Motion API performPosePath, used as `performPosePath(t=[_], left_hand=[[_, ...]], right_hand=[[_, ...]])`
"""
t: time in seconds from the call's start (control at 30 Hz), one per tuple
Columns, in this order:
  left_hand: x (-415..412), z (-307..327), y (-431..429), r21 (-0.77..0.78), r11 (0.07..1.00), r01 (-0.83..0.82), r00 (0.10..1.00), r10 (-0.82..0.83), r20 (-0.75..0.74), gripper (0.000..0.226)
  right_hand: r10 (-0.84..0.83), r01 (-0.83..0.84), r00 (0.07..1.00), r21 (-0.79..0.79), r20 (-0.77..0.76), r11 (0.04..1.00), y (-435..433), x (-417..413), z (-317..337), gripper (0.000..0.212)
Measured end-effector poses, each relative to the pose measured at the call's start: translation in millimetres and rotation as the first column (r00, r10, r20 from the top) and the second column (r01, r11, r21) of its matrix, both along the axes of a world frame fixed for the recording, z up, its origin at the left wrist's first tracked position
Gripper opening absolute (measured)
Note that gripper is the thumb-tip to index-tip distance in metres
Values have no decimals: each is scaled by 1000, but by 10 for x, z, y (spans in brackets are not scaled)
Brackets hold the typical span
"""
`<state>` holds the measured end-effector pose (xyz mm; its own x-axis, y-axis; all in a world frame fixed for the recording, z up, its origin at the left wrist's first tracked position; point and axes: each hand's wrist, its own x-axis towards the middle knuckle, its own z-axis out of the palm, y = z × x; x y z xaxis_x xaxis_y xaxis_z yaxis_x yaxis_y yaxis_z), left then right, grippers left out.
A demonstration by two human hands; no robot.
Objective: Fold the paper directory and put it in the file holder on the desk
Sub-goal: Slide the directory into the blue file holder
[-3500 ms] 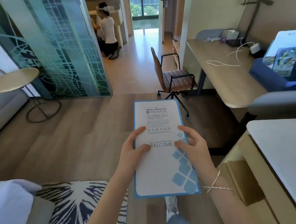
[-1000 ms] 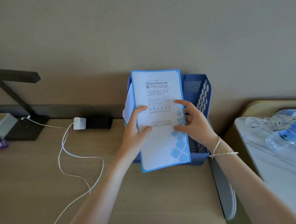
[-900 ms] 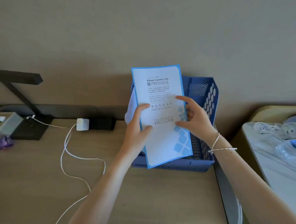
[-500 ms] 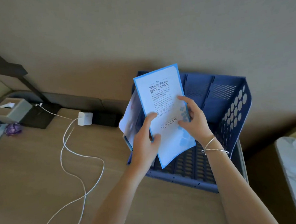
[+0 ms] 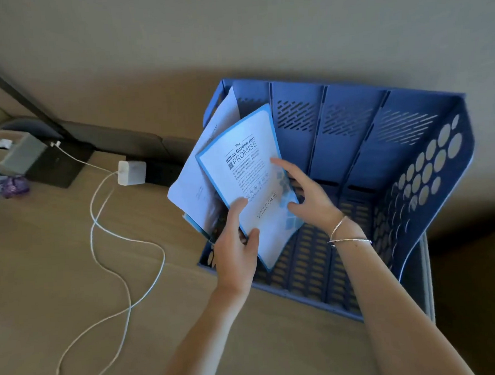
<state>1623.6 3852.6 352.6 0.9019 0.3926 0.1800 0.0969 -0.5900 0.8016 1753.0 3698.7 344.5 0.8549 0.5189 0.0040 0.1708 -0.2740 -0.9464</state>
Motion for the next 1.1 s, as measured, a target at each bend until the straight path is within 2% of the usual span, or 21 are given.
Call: performPosePath(t=[0.17,0.3,0.67,1.1], left_hand=[[-22,-30,-33,74,997,-33,999,30,42,63],[-41,-20,-59,69,996,-51,997,47,56,59],[-24,-88,-66,101,995,27,1000,-26,-11,57],[-90,17,-61,20,997,74,997,-73,-36,57]], right_hand=[[-13,13,1000,63,-6,998,0,25,-61,97],[7,-2,999,110,-44,994,84,70,-32,95],[40,-41,999,47,24,998,190,86,-70,92],[-5,8,992,-24,127,1000,180,-79,105,81]])
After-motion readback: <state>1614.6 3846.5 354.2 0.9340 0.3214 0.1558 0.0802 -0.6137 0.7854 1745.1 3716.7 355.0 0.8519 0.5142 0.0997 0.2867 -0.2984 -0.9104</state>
